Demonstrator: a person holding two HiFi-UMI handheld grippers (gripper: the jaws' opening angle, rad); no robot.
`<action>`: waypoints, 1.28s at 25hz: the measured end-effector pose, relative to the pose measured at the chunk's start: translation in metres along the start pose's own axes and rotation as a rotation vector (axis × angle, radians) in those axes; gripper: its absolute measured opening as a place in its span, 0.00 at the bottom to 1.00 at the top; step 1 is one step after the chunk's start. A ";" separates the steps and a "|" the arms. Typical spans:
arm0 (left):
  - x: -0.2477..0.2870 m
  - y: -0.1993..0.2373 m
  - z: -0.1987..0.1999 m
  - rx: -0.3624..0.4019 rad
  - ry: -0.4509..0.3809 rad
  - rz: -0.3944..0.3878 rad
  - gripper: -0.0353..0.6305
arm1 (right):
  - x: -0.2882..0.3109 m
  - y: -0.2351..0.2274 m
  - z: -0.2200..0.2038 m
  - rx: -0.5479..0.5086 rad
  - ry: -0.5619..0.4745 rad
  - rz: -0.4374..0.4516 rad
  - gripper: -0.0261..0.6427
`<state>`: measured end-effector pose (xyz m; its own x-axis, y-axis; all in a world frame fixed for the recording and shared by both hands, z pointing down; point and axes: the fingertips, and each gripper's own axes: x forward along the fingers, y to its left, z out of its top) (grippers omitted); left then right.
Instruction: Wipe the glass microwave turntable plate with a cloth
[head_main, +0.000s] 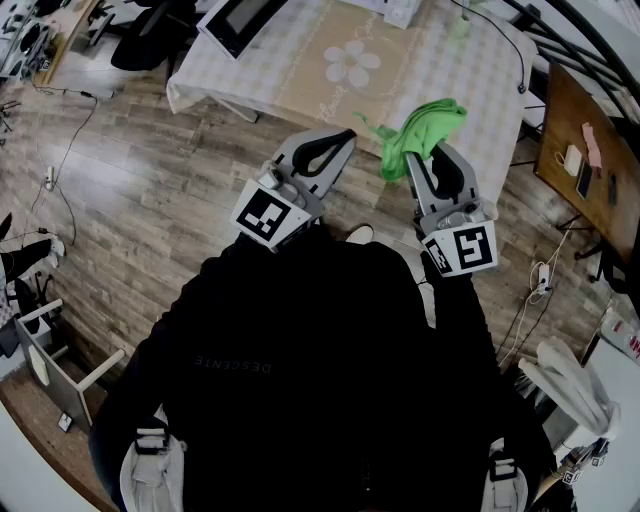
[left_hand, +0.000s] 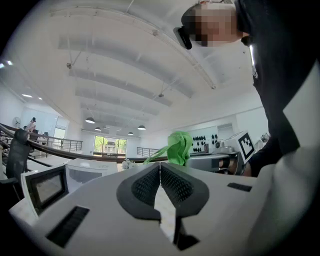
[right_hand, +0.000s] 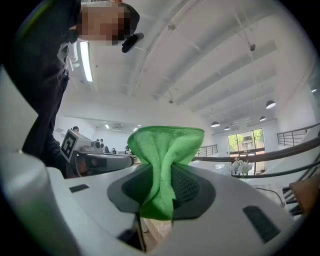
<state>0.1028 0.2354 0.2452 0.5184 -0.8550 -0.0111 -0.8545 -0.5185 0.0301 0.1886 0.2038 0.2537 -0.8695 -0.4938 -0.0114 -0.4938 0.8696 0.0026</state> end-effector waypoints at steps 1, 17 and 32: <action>-0.001 -0.001 0.002 0.002 0.000 -0.003 0.09 | -0.001 0.002 0.001 0.004 -0.001 -0.004 0.22; -0.008 -0.006 0.000 -0.018 0.017 -0.014 0.09 | -0.019 0.002 0.002 0.018 0.004 -0.056 0.22; 0.006 -0.022 0.002 0.000 0.022 0.037 0.08 | -0.042 -0.015 -0.001 0.025 -0.026 -0.003 0.20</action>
<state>0.1249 0.2421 0.2422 0.4872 -0.8732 0.0118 -0.8731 -0.4867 0.0298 0.2328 0.2111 0.2547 -0.8672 -0.4966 -0.0376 -0.4961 0.8680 -0.0226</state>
